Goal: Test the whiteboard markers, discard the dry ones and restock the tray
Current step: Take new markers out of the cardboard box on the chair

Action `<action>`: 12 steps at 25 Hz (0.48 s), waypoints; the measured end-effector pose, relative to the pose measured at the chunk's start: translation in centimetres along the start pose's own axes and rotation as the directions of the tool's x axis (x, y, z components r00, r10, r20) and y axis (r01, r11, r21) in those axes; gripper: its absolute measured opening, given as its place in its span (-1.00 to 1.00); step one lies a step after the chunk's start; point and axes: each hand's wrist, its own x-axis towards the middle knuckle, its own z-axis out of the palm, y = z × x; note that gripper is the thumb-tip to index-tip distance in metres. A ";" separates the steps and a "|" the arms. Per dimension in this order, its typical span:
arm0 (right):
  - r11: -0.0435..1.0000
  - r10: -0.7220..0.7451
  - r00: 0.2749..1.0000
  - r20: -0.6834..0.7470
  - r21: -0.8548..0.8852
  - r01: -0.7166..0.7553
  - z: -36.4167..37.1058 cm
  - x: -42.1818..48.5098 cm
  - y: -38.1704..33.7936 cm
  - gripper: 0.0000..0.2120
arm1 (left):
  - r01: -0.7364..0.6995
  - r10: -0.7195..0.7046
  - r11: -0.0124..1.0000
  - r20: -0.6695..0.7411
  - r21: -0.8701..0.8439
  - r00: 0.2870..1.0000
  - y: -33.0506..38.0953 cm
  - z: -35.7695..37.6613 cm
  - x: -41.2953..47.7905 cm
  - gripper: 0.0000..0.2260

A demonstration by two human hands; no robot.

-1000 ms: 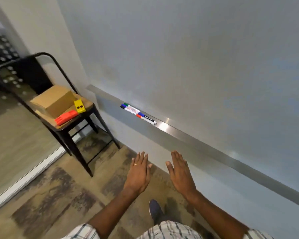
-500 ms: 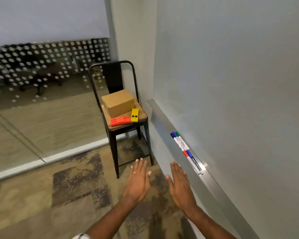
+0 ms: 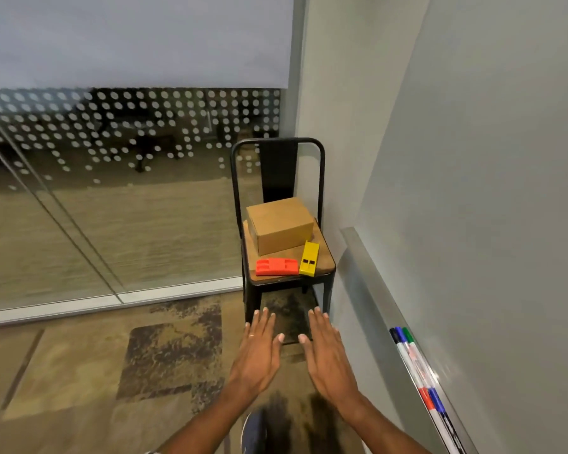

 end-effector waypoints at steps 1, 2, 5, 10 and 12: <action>1.000 0.007 1.000 0.004 -0.011 -0.007 0.1 2.2 -0.6 -0.40 | 0.006 -0.006 1.000 -0.009 0.000 1.000 -0.9 -0.5 2.1 -0.34; 1.000 0.025 1.000 0.017 -0.020 -0.024 -0.1 4.1 -1.3 -0.40 | 0.013 -0.013 1.000 -0.008 -0.006 1.000 -1.6 -1.1 3.9 -0.34; 0.999 0.050 0.999 0.001 0.014 -0.050 -1.0 9.3 -2.9 -0.39 | 0.010 -0.010 1.000 -0.001 -0.029 1.000 -3.1 -3.0 9.0 -0.18; 0.996 0.025 0.999 -0.020 0.088 -0.023 -1.4 15.9 -4.0 -0.37 | 0.014 -0.014 1.000 0.029 0.005 0.999 -4.7 -6.0 15.9 -0.46; 0.996 0.012 1.000 0.004 0.084 -0.013 -1.6 18.7 -3.9 -0.36 | 0.027 -0.026 0.999 0.038 -0.017 0.999 -5.1 -6.5 18.6 -0.48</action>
